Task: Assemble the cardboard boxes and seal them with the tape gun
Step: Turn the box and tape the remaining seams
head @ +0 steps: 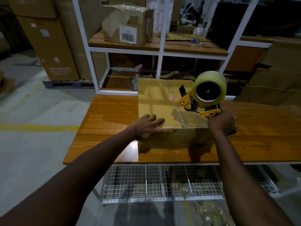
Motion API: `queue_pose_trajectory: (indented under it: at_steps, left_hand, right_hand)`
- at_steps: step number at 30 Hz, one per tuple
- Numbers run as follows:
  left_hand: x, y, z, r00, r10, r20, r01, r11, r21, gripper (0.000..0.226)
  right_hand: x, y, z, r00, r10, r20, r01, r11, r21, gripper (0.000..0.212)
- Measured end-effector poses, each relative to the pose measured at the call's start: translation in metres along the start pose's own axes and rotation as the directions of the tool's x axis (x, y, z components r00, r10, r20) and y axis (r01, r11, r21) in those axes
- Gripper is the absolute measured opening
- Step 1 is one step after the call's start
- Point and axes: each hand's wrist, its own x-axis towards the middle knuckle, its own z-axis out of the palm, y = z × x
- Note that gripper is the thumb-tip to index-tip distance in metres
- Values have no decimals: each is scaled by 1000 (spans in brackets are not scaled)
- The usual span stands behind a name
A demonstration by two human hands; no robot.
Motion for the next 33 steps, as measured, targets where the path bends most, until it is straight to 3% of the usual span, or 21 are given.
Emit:
queue_pose_trajectory:
  at_steps: [4, 7, 11, 13, 19, 24, 27, 33]
  left_hand:
    - [3, 12, 19, 997, -23, -71, 33, 988, 148, 88]
    - [4, 9, 24, 990, -10, -144, 25, 994, 105, 90]
    - [22, 17, 16, 965, 200, -168, -179, 975, 135, 72]
    - [46, 28, 9, 951, 257, -170, -231, 960, 161, 77]
    - [94, 49, 3, 990, 86, -110, -56, 965, 256, 107]
    - [99, 52, 9, 989, 125, -76, -102, 963, 251, 97]
    - [119, 63, -2, 977, 174, -126, -138, 958, 252, 92]
    - [175, 87, -15, 999, 6, -49, 4, 979, 205, 91]
  right_hand:
    - [9, 10, -9, 999, 35, -39, -35, 999, -8, 16]
    - [13, 20, -15, 997, 50, -63, -52, 998, -22, 21]
    - [18, 34, -23, 995, 63, -81, -66, 997, -29, 20]
    - [20, 39, -26, 993, 79, -85, -81, 997, -19, 18]
    - [30, 57, -39, 987, 117, -111, -123, 991, -49, 11]
    - [42, 79, -44, 979, 152, -136, -162, 985, -64, 10]
    - [52, 93, -47, 979, 162, -122, -168, 985, -46, 9]
    - [91, 118, -51, 981, 157, -114, -160, 987, -9, 12]
